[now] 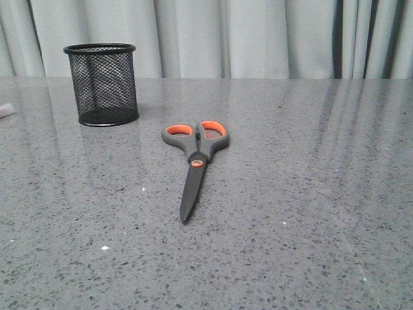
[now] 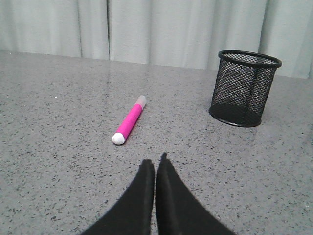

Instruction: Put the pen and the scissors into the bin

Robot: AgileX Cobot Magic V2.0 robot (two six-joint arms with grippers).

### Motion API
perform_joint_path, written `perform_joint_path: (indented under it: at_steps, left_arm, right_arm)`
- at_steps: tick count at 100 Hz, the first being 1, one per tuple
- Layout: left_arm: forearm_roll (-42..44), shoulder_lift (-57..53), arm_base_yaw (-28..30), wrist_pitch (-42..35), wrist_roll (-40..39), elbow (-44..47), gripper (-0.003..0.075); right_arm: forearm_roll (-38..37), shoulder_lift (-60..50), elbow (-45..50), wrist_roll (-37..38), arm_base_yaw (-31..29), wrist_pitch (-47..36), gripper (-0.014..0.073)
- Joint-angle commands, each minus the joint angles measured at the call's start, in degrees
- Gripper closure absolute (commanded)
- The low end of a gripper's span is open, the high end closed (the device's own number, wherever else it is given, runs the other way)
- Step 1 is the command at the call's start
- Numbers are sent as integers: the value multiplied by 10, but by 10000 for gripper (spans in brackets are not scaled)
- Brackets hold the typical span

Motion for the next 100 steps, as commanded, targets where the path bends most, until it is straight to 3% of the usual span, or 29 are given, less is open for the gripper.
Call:
perform_joint_path:
  at_steps: [1,100]
  left_arm:
    - [-5,-15,2,-45,-6,13,742]
    - [-5,-15,2,-45,-6,13,741]
  right_arm:
    - [-5,-10,10,-3,-3,-41,662]
    - [-5,-10,10,-3,-3,-63,662]
